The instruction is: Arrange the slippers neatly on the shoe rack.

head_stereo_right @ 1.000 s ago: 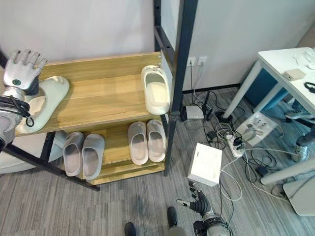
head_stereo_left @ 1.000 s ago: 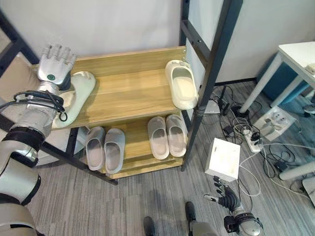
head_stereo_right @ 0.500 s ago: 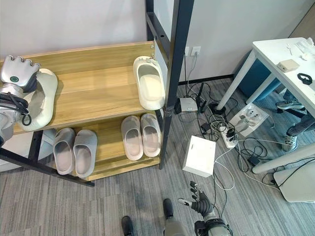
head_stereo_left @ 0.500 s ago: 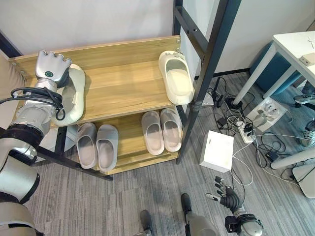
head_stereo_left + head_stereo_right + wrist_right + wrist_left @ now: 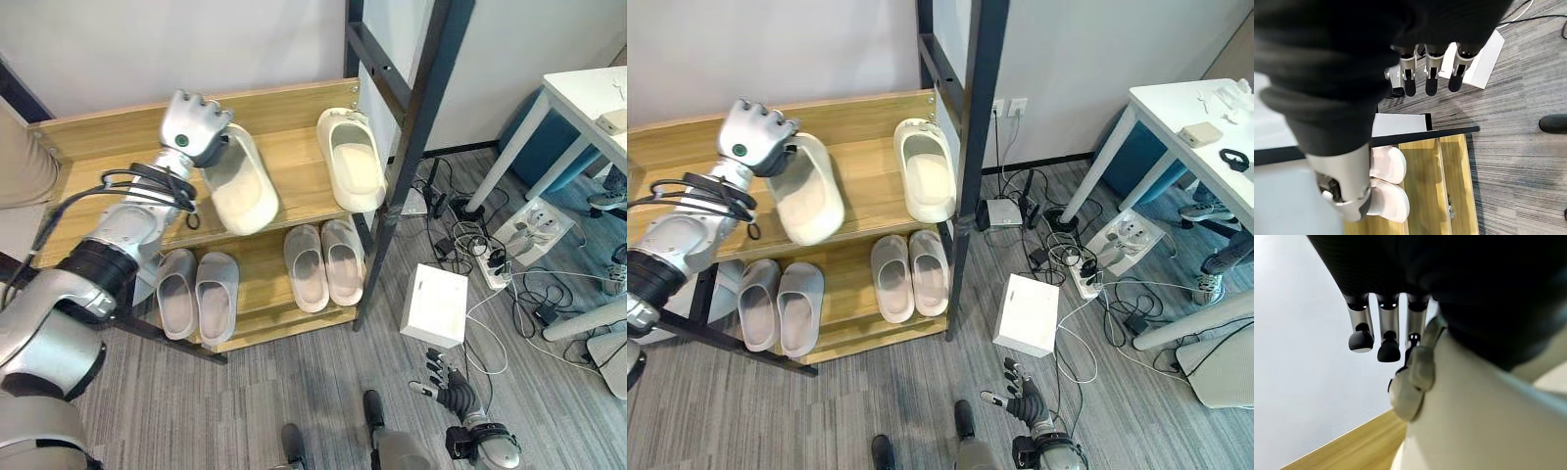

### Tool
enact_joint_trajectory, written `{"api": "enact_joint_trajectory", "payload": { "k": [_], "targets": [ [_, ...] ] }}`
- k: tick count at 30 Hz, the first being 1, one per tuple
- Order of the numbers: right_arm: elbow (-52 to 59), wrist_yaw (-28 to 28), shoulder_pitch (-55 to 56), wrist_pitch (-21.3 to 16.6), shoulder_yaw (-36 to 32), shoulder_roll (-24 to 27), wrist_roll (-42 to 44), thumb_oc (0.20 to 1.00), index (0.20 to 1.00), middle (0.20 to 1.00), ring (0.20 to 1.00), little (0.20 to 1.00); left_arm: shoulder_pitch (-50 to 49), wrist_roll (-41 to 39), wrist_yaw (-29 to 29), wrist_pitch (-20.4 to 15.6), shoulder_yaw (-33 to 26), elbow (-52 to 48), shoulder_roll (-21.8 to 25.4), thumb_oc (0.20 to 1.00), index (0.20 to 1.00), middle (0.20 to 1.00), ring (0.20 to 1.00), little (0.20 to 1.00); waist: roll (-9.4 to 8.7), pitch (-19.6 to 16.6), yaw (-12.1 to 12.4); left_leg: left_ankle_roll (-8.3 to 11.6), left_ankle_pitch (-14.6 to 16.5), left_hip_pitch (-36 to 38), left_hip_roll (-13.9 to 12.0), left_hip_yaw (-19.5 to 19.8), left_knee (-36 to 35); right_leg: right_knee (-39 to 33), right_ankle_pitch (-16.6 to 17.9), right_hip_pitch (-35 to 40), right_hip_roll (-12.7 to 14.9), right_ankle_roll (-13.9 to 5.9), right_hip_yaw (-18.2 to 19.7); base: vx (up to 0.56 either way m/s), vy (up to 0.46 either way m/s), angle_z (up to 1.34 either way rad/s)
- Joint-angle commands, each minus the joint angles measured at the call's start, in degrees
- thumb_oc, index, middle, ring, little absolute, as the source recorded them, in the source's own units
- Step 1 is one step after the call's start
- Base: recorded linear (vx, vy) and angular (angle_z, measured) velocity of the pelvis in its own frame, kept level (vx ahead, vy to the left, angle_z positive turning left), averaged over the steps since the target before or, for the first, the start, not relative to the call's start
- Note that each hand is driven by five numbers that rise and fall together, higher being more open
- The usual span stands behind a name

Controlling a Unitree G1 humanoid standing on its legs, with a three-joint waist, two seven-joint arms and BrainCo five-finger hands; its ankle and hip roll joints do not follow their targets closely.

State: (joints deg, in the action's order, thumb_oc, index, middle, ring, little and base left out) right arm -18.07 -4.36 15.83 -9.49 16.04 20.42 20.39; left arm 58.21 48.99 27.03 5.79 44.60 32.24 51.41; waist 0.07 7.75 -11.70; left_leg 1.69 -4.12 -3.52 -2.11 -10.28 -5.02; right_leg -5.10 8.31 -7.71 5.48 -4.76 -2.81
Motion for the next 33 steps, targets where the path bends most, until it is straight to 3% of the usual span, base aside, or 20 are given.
{"api": "enact_joint_trajectory", "payload": {
  "k": [1,17,19,20,26,33],
  "targets": [
    [3.2,-0.1,-0.3,-1.6,-3.7,0.9,2.6,1.000,1.000,1.000,1.000,1.000,10.4,2.4,1.9,2.1,-1.8,5.9,-0.8,0.200,0.200,0.200,0.200,0.200,1.62,0.4,-0.9,-2.35,12.1,5.4,2.2,-0.4,0.0,0.1,-9.3,6.1,1.1,-4.69,-0.5,-0.01,-0.063,-0.04],
    [4.0,-0.3,3.0,-2.8,-5.0,3.0,4.1,1.000,1.000,1.000,1.000,1.000,15.1,5.5,1.8,3.5,6.4,17.8,-4.6,0.200,0.200,0.200,0.200,0.200,2.54,0.3,-4.5,-2.06,11.8,4.3,1.7,-3.3,0.0,0.1,-8.5,3.3,0.3,-4.46,2.6,0.01,-0.029,-0.14],
    [3.8,-0.2,2.8,-2.9,-4.7,3.0,4.2,1.000,1.000,1.000,1.000,1.000,15.4,5.4,1.7,3.6,6.9,18.9,-4.9,0.849,0.849,0.849,0.849,0.849,2.49,0.4,-4.6,-2.06,11.8,4.2,1.7,-3.4,0.0,0.1,-8.4,3.2,0.3,-4.45,2.7,0.01,-0.004,-0.04],
    [3.7,-0.2,2.8,-2.9,-4.6,3.0,4.3,1.000,1.000,1.000,1.000,1.000,15.6,5.3,1.7,3.6,7.1,19.5,-5.0,1.000,1.000,1.000,1.000,1.000,2.44,0.3,-4.6,-2.06,11.8,4.2,1.7,-3.4,0.0,0.1,-8.4,3.1,0.2,-4.47,2.7,0.00,0.000,0.00],
    [3.2,0.0,2.7,-2.9,-4.2,2.3,4.5,1.000,1.000,1.000,1.000,1.000,15.6,5.3,1.6,4.1,6.5,19.6,-5.6,1.000,1.000,1.000,1.000,1.000,2.15,-0.1,-4.1,-2.08,11.9,4.3,1.6,-3.0,0.0,0.1,-8.7,3.5,0.2,-4.47,2.0,0.00,0.000,0.00],
    [2.9,0.6,1.9,-2.4,-3.7,1.4,5.3,1.000,1.000,1.000,1.000,1.000,14.7,6.2,1.1,4.5,3.7,11.7,-3.7,1.000,1.000,1.000,1.000,1.000,1.80,-0.6,-2.2,-2.07,12.0,5.2,1.8,-1.1,0.0,0.1,-9.6,5.7,0.4,-4.27,0.1,-0.01,-0.008,0.09]
  ]
}}
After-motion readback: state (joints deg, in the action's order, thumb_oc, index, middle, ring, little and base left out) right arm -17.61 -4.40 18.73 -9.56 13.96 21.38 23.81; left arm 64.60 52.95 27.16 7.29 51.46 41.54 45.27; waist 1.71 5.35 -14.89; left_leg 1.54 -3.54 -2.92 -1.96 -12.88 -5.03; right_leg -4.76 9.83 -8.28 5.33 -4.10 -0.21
